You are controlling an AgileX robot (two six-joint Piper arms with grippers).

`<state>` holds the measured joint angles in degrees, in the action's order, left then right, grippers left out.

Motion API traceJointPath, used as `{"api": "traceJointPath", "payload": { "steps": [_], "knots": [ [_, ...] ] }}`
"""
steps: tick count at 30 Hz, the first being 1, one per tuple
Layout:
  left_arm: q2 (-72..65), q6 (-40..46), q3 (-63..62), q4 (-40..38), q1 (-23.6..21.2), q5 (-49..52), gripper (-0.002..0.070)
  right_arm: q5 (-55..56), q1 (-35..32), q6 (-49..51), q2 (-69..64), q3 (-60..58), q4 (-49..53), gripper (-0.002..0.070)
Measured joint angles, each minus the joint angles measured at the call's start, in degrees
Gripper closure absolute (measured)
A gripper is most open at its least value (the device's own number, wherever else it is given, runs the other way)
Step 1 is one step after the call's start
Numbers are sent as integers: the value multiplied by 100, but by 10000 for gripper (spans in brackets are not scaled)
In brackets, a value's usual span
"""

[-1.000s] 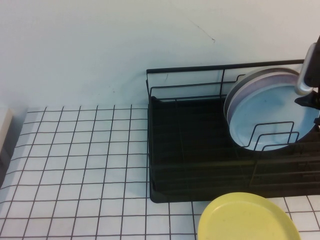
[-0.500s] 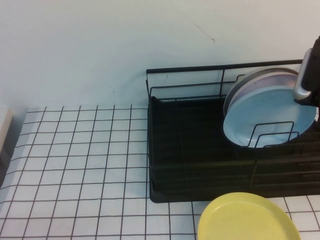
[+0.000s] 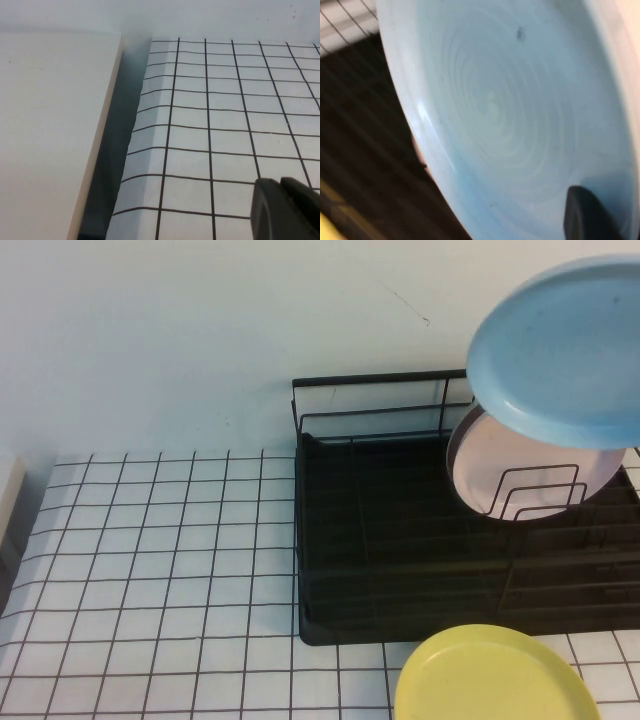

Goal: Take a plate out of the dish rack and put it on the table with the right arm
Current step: Place the plate from the table

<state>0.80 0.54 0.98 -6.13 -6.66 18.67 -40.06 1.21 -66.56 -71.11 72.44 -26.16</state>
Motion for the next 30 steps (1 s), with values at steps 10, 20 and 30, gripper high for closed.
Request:
{"api": "traceJointPath", "payload": {
  "steps": [10,20,30],
  "knots": [
    [0,0,0,0,0,0,678,-2570,0,3108,913,-867,-649,592],
    [0,0,0,0,0,0,678,-2068,0,2848,1416,-3817,-1274,592],
    [0,0,0,0,0,0,678,-801,0,2632,310,-4006,-1438,592]
  ]
}}
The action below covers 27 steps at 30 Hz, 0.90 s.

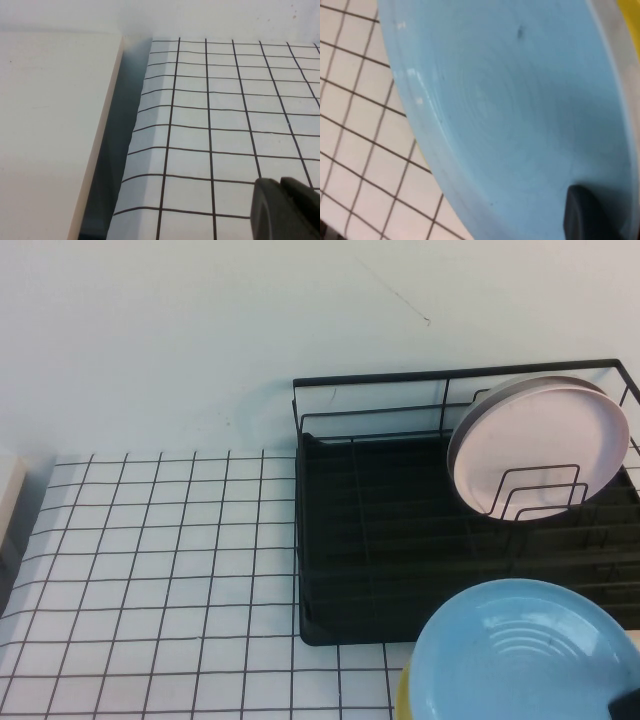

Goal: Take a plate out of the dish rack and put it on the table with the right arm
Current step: Place the plate from the table

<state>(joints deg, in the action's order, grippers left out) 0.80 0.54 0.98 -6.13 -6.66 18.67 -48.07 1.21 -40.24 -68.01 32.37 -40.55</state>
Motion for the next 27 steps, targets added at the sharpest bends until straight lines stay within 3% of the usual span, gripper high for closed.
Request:
{"api": "traceJointPath", "payload": {
  "steps": [9,16,21,27],
  "knots": [
    [0,0,0,0,0,0,678,527,0,-812,-1149,0,-642,568],
    [0,0,0,0,0,0,678,89,0,-1594,-1432,341,-1007,335],
    [0,0,0,0,0,0,678,-1078,0,-1083,-1455,1325,-74,283],
    [0,0,0,0,0,0,678,-1977,0,289,-1455,2471,1731,304]
  ]
}}
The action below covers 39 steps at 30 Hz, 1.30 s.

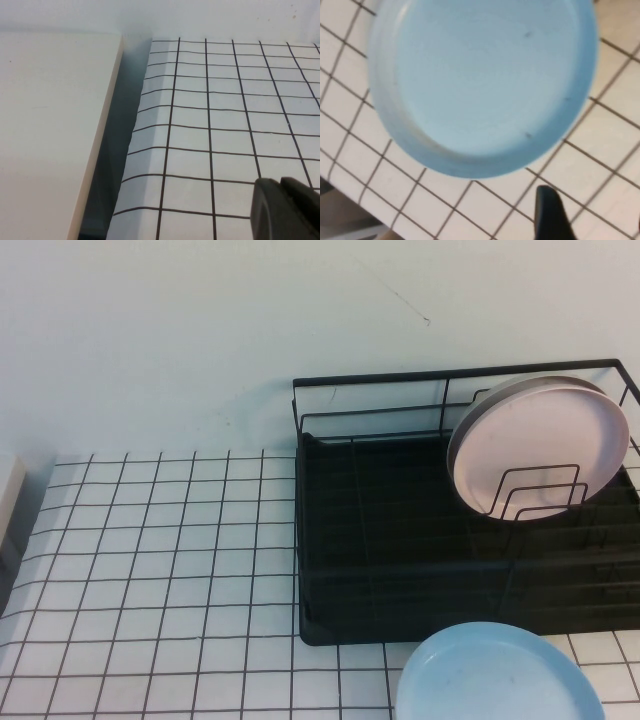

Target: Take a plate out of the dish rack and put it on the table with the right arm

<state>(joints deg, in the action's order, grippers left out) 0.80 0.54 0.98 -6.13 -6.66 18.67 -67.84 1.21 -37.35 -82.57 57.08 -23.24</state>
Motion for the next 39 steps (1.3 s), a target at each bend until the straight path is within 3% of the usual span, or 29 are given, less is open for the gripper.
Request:
{"api": "traceJointPath", "payload": {
  "steps": [6,9,12,16,21,32,36,39],
  "knots": [
    [0,0,0,0,0,0,678,-89,0,438,606,300,429,447],
    [0,0,0,0,0,0,678,251,0,209,1361,200,-2,577],
    [0,0,0,0,0,0,678,840,0,-552,2359,-47,-993,649],
    [0,0,0,0,0,0,678,1609,0,-1601,3792,-395,-2391,672],
    [0,0,0,0,0,0,678,2238,0,-2001,4912,-931,-2682,678],
    [0,0,0,0,0,0,678,1772,0,-2035,5566,-1541,-2674,678],
    [0,0,0,0,0,0,678,1763,0,-1777,5578,-1632,-1793,678],
    [0,0,0,0,0,0,678,2432,0,-1628,5643,-1839,-1234,678]
  ]
}}
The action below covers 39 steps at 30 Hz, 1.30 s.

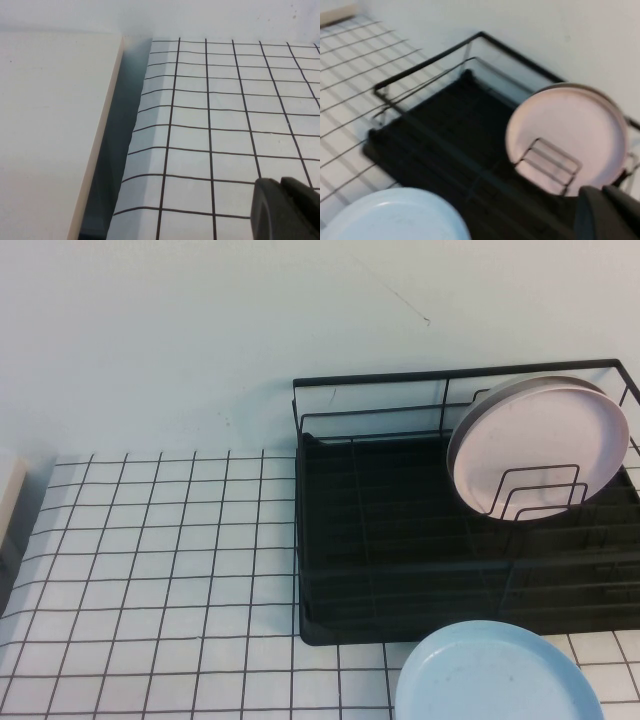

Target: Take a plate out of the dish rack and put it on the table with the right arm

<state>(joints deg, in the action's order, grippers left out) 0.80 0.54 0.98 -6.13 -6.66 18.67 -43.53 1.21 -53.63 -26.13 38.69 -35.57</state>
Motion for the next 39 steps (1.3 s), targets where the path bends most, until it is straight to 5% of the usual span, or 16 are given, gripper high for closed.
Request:
{"api": "traceJointPath", "payload": {
  "steps": [7,13,18,30,39],
  "knots": [
    [0,0,0,0,0,0,678,2180,0,11,900,-688,369,678],
    [0,0,0,0,0,0,678,2950,0,134,1443,-1678,545,678],
    [0,0,0,0,0,0,678,3469,-41,1727,1773,-2714,1863,678],
    [0,0,0,0,0,0,678,2799,-822,4415,2670,-4035,3309,678],
    [0,0,0,0,0,0,678,2407,-822,4925,2681,-4015,3640,678]
  ]
}}
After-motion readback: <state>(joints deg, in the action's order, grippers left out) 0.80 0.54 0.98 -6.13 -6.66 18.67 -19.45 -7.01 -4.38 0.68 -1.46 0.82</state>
